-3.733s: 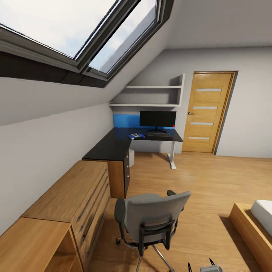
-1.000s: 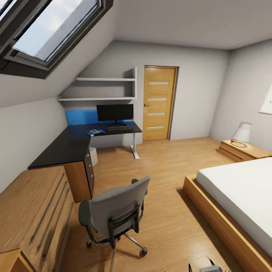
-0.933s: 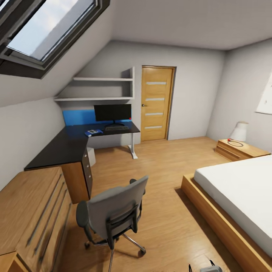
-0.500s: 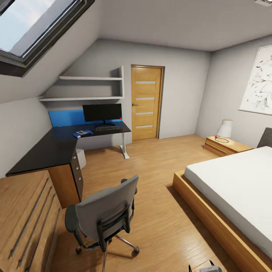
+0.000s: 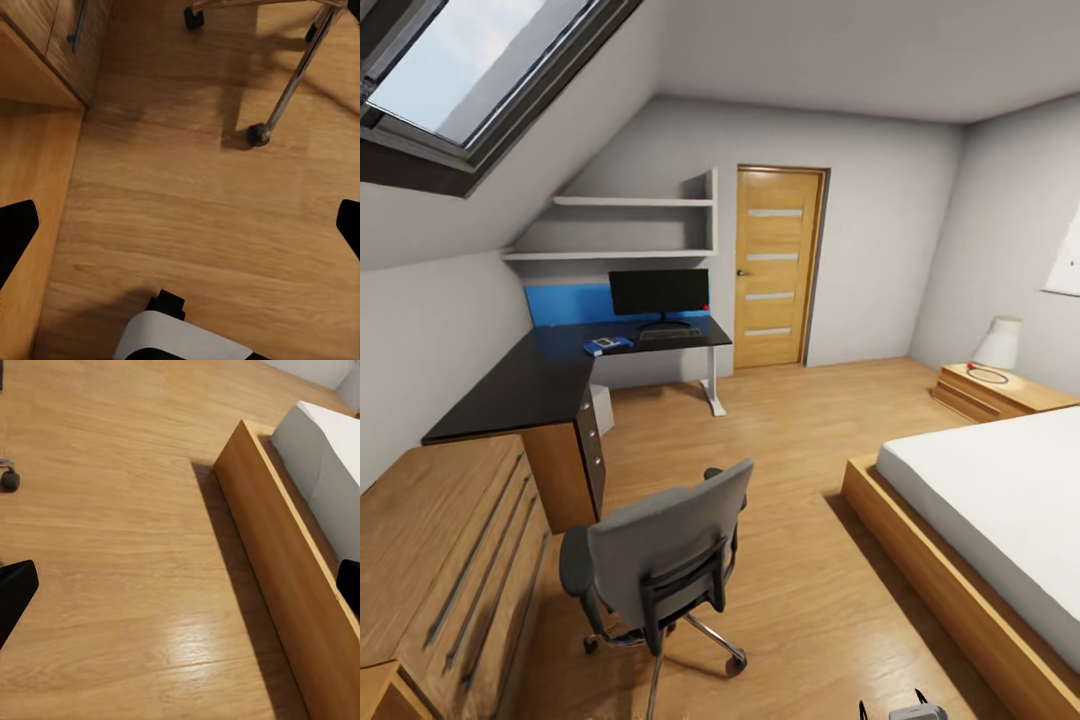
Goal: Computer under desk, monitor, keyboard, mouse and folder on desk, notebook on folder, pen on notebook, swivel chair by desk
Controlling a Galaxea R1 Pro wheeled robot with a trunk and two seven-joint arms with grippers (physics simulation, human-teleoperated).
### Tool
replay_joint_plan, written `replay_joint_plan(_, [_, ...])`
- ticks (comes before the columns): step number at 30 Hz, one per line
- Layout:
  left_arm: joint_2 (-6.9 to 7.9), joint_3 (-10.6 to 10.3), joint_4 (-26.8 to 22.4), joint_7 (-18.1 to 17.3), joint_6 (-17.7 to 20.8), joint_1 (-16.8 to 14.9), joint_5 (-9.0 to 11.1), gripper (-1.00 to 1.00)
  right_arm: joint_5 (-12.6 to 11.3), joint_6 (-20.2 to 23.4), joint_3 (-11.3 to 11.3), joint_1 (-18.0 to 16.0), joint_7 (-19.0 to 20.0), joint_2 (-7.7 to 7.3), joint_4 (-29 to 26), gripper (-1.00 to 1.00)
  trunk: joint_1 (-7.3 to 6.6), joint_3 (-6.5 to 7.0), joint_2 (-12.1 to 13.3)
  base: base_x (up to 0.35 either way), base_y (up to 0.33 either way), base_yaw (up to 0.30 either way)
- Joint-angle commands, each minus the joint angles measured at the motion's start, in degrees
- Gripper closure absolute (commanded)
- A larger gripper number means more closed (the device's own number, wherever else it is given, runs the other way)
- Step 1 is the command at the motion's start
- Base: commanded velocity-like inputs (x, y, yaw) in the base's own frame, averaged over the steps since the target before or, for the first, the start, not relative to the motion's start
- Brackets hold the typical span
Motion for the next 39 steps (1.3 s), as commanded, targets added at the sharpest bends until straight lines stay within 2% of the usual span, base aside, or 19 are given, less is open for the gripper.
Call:
replay_joint_plan(1, [0.05,-0.5,0.0,0.3,-0.2,-0.1,0.5,-1.00,-0.2,-0.1,0.5,0.0,-0.3,0.02,0.1,-1.00,0.24,-0.33,-0.5,0.000,0.000,0.235])
replay_joint_plan(25, [0.05,-0.5,0.0,0.3,-0.2,-0.1,0.4,-1.00,-0.2,-0.1,0.5,0.0,-0.3,0.02,0.1,-1.00,5.51,-5.66,-10.1,0.000,0.000,0.239])
replay_joint_plan(39, [0.05,-0.6,0.0,0.3,-0.3,-0.1,0.3,-1.00,-0.2,-0.1,0.5,0.0,-0.3,0.02,0.1,-1.00,8.59,-8.29,-15.7,0.000,0.000,0.050])
